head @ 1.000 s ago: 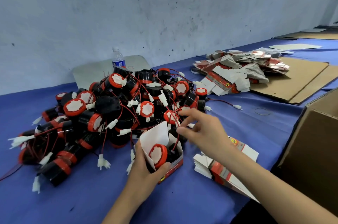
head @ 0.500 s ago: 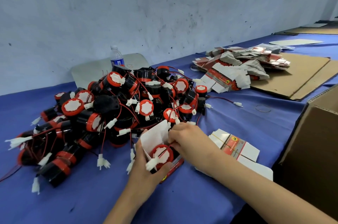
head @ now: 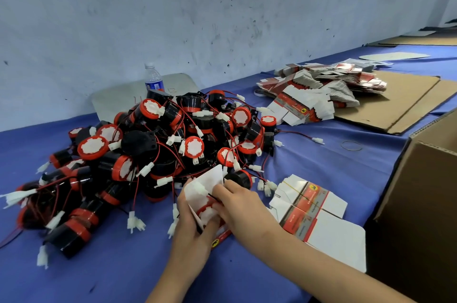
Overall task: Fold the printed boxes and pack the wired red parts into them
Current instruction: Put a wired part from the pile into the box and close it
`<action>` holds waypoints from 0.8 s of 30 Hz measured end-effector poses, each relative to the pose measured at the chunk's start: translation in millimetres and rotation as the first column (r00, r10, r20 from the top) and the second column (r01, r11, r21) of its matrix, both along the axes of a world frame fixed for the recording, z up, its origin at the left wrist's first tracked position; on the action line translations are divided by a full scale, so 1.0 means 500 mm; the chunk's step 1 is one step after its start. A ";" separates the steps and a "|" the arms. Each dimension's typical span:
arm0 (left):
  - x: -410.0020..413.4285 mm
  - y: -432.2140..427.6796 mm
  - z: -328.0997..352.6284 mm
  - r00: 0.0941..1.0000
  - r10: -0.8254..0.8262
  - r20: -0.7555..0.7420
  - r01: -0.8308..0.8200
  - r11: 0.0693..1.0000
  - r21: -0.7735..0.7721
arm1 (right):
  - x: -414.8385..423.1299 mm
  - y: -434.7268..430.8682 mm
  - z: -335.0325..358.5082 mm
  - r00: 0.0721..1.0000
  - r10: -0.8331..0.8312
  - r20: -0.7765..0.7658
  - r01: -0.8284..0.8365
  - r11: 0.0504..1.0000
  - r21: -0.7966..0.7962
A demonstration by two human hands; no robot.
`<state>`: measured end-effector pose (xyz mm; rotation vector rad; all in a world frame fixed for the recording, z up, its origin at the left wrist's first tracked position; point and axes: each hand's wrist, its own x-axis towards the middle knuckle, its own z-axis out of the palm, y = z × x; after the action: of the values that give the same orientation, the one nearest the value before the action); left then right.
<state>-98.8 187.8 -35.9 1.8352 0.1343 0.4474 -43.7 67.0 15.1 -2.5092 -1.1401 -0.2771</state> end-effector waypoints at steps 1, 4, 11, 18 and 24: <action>0.000 -0.002 -0.001 1.000 0.017 0.008 -0.017 1.000 0.010 | -0.002 -0.004 0.001 1.000 0.014 0.003 -0.014 0.998 0.054; 0.002 -0.009 0.002 0.998 0.061 0.010 -0.061 0.997 0.048 | -0.008 -0.028 0.030 1.000 0.019 0.018 -0.023 0.960 0.279; 0.004 -0.009 -0.007 0.997 0.071 -0.010 -0.070 0.995 0.073 | 0.005 -0.085 0.078 0.934 0.036 -0.355 0.216 0.735 0.642; 0.004 -0.007 -0.004 0.997 0.075 -0.013 -0.074 0.993 0.087 | -0.002 -0.055 0.062 0.951 0.105 -0.291 0.151 0.665 0.732; -0.001 -0.005 -0.005 0.998 0.063 -0.007 -0.063 0.995 0.079 | 0.006 -0.038 0.036 0.991 0.067 -0.113 0.001 0.856 0.517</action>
<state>-99.2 185.2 -38.2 1.9152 0.1837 0.4942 -40.6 48.1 33.1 -1.9982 -0.9074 -0.3548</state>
